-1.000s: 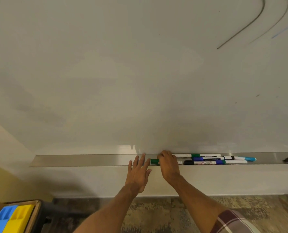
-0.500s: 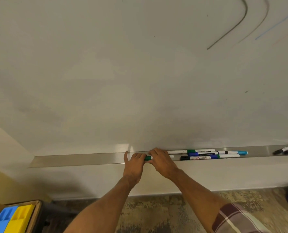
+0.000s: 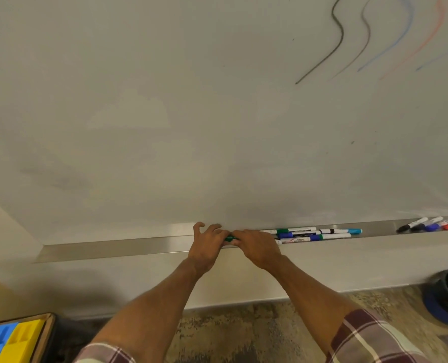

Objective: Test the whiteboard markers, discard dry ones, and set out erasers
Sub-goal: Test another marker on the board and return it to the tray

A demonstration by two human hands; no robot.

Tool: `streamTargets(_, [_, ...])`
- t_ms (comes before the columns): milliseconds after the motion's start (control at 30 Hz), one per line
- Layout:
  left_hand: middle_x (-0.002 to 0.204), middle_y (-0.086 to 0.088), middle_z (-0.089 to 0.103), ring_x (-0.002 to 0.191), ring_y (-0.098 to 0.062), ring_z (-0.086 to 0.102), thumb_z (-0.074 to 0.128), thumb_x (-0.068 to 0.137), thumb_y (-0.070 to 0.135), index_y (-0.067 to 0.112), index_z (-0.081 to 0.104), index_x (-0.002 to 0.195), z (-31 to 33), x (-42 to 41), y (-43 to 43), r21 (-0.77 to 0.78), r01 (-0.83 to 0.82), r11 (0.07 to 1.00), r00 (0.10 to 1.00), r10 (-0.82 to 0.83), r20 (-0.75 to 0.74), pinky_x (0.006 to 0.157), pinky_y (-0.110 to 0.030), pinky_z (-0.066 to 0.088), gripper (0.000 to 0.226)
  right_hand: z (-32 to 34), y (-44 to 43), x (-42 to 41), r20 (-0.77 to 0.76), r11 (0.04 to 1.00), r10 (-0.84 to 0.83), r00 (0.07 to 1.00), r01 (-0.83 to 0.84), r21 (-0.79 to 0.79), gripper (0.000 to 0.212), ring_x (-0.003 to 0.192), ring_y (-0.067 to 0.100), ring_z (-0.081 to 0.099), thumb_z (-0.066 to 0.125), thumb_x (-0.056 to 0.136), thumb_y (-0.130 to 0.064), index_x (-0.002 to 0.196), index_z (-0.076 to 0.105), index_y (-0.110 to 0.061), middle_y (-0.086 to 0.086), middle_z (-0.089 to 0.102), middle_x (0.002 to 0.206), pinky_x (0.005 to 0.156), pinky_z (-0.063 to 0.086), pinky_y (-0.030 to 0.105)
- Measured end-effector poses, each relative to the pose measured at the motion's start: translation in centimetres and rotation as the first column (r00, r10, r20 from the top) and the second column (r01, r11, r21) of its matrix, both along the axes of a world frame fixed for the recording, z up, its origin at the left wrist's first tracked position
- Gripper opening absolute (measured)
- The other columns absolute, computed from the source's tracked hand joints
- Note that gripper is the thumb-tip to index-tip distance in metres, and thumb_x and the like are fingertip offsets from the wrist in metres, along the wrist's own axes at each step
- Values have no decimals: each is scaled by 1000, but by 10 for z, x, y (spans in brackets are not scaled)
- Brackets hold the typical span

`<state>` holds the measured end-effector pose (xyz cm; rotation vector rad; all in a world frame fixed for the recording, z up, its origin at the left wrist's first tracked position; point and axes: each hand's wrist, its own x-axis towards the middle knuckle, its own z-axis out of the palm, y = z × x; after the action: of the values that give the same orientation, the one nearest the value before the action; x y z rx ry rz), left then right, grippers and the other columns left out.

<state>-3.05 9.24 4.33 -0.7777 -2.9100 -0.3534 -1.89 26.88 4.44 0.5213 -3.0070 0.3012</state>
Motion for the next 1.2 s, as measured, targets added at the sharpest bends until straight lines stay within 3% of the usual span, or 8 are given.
streamTargets(133, [124,5,61,125,-16,47,48,100,18,24,58,117,4,6,9,14,-33,999,997,34,-69,99,-41,12,21,10,6,7,18,977,-65,998,67,-205,39,79,18,62,44,95,-48,117,47,-15,1,64,96,64,46,27])
streamTargets(300, [115,3,67,110,-23,61,80,78,25,25,65,104,18,4,20,32,-149,988,948,152,-279,89,-43,26,30,30,22,7,-18,958,-78,997,69,-280,19,74,16,53,49,93,-21,108,41,-15,3,54,89,67,47,30])
streamTargets(467, [139,-4,56,127,-30,52,77,81,30,22,66,117,61,-15,34,61,-166,984,882,176,-437,93,-48,32,39,70,35,-6,-232,902,-61,971,-45,-430,25,88,21,56,46,93,-10,117,49,-8,10,57,103,80,47,27])
streamTargets(700, [152,-5,41,140,-29,35,54,97,36,21,52,138,164,-51,48,147,-72,987,663,157,-732,105,-52,23,44,160,51,-31,-492,811,-100,865,-216,-544,37,99,19,62,39,99,-28,131,48,-10,8,63,114,86,48,22])
streamTargets(867, [153,-6,37,143,-30,32,54,99,35,20,51,141,249,-72,53,162,-27,986,494,154,-856,110,-56,20,44,238,58,-46,-533,734,-179,827,-249,-632,31,80,23,66,47,96,-33,124,37,-23,9,64,100,69,55,33])
streamTargets(1000, [153,-8,37,143,-32,31,48,102,34,17,50,141,321,-88,52,158,25,987,385,136,-913,113,-58,18,43,301,62,-57,-688,745,-180,703,-360,-562,13,62,15,56,47,97,-29,107,39,-26,1,55,77,59,46,25])
streamTargets(1100, [153,-11,38,143,-33,30,46,103,32,14,49,142,370,-97,52,135,71,988,315,106,-943,115,-58,17,43,342,64,-63,-801,759,-172,573,-442,-479,7,69,11,53,49,97,-18,103,53,-17,-2,56,82,62,44,22])
streamTargets(1200, [153,-13,37,144,-34,28,47,102,29,11,47,143,407,-105,52,123,105,987,264,91,-960,117,-56,13,45,375,62,-67,-854,747,-168,493,-501,-437,23,73,5,52,53,95,-15,116,61,-10,4,61,93,61,44,15])
